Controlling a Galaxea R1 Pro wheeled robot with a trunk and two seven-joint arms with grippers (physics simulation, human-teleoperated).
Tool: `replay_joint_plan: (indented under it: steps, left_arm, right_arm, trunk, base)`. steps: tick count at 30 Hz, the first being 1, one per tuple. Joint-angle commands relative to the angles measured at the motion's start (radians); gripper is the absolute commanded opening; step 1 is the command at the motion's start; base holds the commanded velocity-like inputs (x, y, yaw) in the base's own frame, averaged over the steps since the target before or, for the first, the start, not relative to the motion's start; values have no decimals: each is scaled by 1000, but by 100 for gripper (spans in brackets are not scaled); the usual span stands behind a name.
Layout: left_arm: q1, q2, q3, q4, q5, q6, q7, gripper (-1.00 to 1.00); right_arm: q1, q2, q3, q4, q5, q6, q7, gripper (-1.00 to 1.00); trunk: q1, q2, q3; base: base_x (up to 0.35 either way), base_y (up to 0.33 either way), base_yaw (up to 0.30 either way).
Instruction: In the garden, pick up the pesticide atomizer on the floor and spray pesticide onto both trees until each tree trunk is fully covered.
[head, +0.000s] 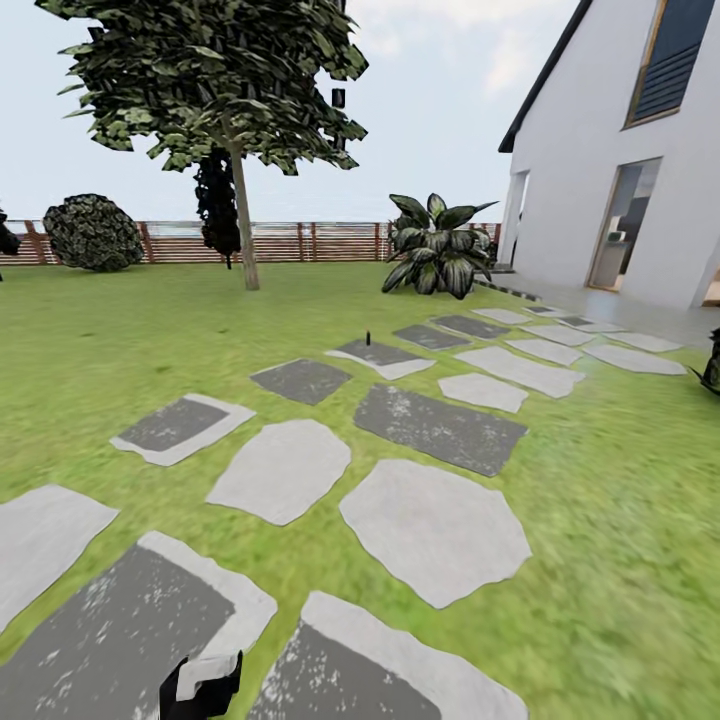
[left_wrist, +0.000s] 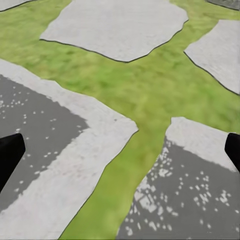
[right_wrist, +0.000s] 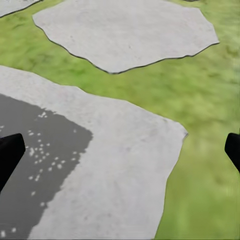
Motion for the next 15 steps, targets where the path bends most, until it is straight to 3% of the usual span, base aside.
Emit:
replay_joint_plan:
  steps: [1,15]
  left_arm:
    - [0,0,0,0,0,0,0,100]
    - [0,0,0,0,0,0,0,100]
  right_arm:
    - [0,0,0,0,0,0,0,100]
    - [0,2,1,0,0,0,0,100]
  trunk:
    - [0,0,0]
    - [0,0,0]
  base:
    - [339,0,0]
    - [339,0,0]
